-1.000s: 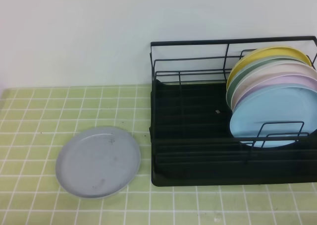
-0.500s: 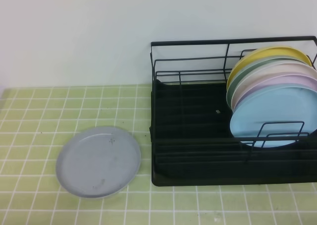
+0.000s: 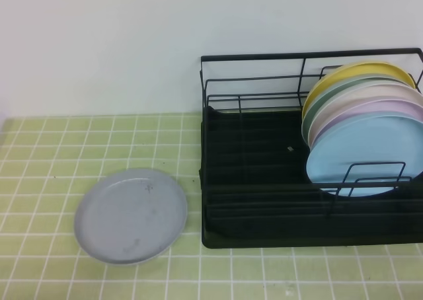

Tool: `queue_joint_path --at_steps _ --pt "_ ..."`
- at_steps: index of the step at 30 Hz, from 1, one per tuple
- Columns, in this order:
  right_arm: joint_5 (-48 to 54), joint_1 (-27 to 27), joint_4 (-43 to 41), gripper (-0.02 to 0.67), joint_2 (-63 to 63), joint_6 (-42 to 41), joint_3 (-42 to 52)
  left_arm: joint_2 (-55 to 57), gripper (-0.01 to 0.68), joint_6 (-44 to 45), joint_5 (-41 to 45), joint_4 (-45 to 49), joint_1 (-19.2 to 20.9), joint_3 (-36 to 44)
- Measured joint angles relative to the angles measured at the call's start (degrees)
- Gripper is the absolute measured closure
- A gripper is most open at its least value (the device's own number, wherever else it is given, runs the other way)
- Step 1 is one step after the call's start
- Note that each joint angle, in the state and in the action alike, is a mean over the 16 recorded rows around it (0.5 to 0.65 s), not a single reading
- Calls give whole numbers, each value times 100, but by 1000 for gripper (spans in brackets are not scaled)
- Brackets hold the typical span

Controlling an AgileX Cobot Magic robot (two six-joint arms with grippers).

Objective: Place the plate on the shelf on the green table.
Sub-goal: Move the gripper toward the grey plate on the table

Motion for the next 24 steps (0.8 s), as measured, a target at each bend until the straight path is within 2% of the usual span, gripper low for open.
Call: queue_joint_path --at_steps 15,24 --pt "0 0 0 652 0 0 0 0 675 449 -3 -158 -337 0" --pt "0 0 0 652 0 0 0 0 675 583 -3 -159 -376 0"
